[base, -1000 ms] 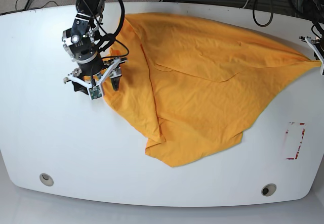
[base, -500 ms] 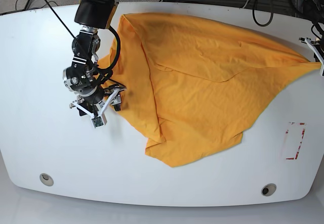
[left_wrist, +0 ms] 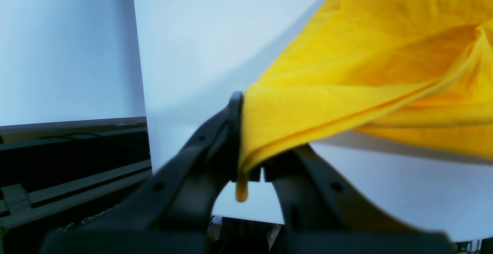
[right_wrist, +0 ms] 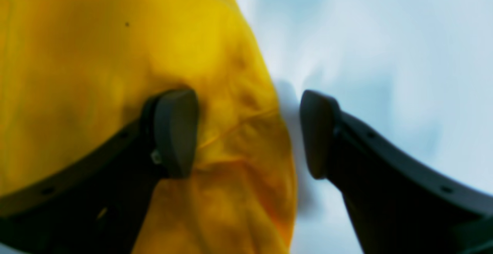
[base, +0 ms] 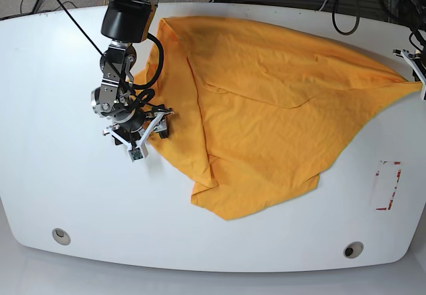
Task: Layout the t-shirt on the table in an organized manner, then fold the t-shirt properly
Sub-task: 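Release with the right gripper and regrasp the shirt edge nearby, then drag the held shirt edge with the right gripper to spread the shirt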
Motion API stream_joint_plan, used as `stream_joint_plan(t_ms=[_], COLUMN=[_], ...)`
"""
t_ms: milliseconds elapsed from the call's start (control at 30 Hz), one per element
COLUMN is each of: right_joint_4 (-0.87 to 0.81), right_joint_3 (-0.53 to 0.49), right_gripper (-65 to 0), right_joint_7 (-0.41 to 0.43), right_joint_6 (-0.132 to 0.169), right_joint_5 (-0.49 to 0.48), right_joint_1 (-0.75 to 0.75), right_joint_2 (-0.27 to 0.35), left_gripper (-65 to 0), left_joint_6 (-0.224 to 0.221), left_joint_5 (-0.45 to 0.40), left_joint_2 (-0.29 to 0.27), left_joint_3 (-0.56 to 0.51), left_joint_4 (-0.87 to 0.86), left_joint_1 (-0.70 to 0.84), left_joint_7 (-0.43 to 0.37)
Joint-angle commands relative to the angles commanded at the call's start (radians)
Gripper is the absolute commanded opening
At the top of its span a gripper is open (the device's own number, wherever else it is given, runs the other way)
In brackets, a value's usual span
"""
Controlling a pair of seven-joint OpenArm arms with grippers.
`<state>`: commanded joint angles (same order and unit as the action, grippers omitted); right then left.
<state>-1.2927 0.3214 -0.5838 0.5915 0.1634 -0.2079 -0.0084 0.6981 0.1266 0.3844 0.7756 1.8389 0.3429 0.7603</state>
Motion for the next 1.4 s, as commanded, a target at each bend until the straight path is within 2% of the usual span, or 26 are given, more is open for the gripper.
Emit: stream_joint_plan(t_ms=[33, 200, 267, 433, 567, 767, 1167, 1400], right_joint_4=[0.002, 0.005, 0.006, 0.0, -0.017, -0.107, -0.276, -0.296], right_joint_3=[0.0, 0.028, 0.052, 0.12, 0.176, 0.245, 0.261, 0.261], right_gripper=[-31.5, -59.0, -64.7, -62.6, -62.9, -62.8, -62.8, -62.8], right_joint_7=[0.006, 0.048, 0.048, 0.048, 0.048, 0.021, 0.0, 0.0], right_joint_6=[0.0, 0.0, 0.0, 0.0, 0.0, 0.0, 0.0, 0.0], right_joint_5=[0.0, 0.002, 0.002, 0.002, 0.002, 0.002, 0.0, 0.0], right_joint_1=[0.0, 0.002, 0.0, 0.006, 0.043, 0.124, 0.292, 0.318], right_joint_2=[0.0, 0.026, 0.035, 0.061, 0.081, 0.081, 0.043, 0.041], left_gripper=[-65.0, -65.0, -65.0, -65.0, -65.0, -65.0, -65.0, -65.0], left_joint_6=[0.0, 0.0, 0.0, 0.0, 0.0, 0.0, 0.0, 0.0], left_joint_5=[0.0, -0.002, -0.017, -0.049, -0.068, -0.08, -0.081, -0.081], left_joint_2=[0.0, 0.002, 0.005, 0.02, 0.028, 0.043, 0.064, 0.064], left_joint_3=[0.0, 0.0, 0.0, -0.009, -0.058, -0.109, -0.176, -0.181], left_joint_4=[-0.005, -0.072, -0.097, -0.144, -0.164, -0.187, -0.212, -0.213], left_joint_1=[0.0, -0.054, -0.072, -0.114, -0.155, -0.178, -0.213, -0.218], left_joint_7=[0.0, -0.003, -0.003, -0.003, -0.003, -0.003, -0.005, -0.005])
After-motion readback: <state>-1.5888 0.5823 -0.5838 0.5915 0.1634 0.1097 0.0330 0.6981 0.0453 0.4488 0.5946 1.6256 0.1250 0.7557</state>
